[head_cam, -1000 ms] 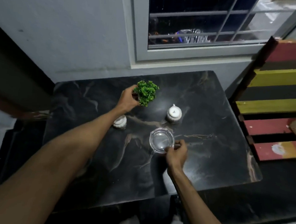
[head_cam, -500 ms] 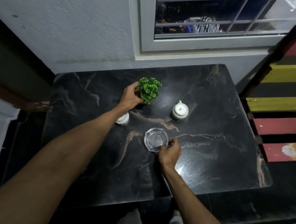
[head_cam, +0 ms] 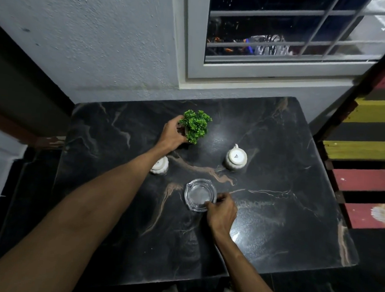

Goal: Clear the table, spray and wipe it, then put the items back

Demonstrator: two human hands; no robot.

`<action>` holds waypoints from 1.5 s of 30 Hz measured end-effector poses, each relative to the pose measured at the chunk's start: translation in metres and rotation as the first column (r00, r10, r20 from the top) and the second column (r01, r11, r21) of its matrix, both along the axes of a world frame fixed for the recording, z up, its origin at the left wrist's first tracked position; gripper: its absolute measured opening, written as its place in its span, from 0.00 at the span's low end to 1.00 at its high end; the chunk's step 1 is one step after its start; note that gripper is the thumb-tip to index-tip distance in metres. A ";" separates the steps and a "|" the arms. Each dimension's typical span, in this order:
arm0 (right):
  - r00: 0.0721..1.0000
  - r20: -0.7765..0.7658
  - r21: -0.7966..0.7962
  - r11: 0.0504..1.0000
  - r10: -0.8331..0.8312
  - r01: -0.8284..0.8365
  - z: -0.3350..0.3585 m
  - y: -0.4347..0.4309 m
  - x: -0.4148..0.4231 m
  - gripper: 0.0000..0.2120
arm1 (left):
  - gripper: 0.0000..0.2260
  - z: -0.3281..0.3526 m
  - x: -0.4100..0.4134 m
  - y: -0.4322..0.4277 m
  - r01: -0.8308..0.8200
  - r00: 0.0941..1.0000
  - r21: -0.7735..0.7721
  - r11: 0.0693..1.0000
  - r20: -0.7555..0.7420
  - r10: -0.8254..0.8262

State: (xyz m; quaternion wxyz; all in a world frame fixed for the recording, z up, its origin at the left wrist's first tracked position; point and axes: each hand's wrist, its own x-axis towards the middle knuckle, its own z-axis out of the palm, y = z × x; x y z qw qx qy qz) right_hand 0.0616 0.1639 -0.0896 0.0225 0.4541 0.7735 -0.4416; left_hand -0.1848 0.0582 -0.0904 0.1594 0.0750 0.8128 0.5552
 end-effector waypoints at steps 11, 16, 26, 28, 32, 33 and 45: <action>0.996 -0.003 0.119 0.989 0.086 -0.085 -0.001 0.010 -0.003 0.24 | 0.31 -0.019 -0.001 0.014 -0.009 0.998 -0.023 1.000 0.059 0.011; 0.984 -0.080 0.278 0.951 0.159 -0.131 0.004 0.014 -0.023 0.20 | 0.33 -0.019 -0.002 0.015 -0.018 0.998 -0.049 0.999 0.064 0.021; 0.950 -0.110 0.339 0.909 0.293 -0.242 0.009 0.020 -0.049 0.18 | 0.42 -0.020 -0.005 0.010 0.001 0.994 -0.165 0.986 0.105 0.016; 0.943 -0.117 0.338 0.905 0.311 -0.257 0.010 0.022 -0.050 0.16 | 0.45 -0.022 -0.007 0.007 0.007 0.991 -0.159 0.987 0.129 0.014; 0.930 -0.147 0.347 0.898 0.337 -0.271 0.012 0.026 -0.047 0.13 | 0.46 -0.003 -0.001 0.005 0.023 0.964 -0.079 0.997 0.266 -0.001; 0.924 -0.155 0.349 0.894 0.349 -0.280 0.013 0.027 -0.046 0.12 | 0.45 0.001 0.001 0.003 0.035 0.960 -0.075 0.997 0.279 -0.013; 0.750 -0.239 0.488 0.744 0.617 -0.456 0.087 0.071 -0.046 0.13 | 0.34 0.091 0.084 -0.038 -0.130 0.978 -0.263 0.956 -0.192 0.080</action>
